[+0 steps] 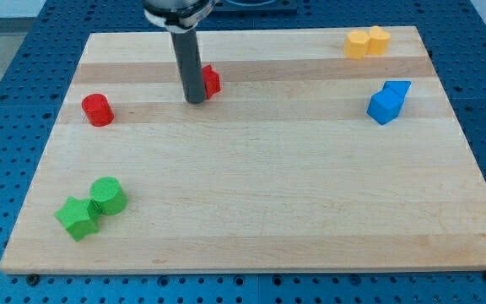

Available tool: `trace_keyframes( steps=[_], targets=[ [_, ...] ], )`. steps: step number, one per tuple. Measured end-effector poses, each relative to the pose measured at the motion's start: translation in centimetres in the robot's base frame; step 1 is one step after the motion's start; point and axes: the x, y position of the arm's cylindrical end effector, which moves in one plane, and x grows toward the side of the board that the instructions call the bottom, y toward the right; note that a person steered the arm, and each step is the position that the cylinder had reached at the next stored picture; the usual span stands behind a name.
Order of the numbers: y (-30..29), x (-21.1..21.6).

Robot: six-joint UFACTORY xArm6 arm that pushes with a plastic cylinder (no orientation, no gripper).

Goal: Slide the red star to top center

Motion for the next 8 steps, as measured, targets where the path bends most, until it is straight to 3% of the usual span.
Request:
trace_keyframes(
  steps=[3,8],
  targets=[
    [0.0,-6.4],
    [5.4,-9.5]
  ],
)
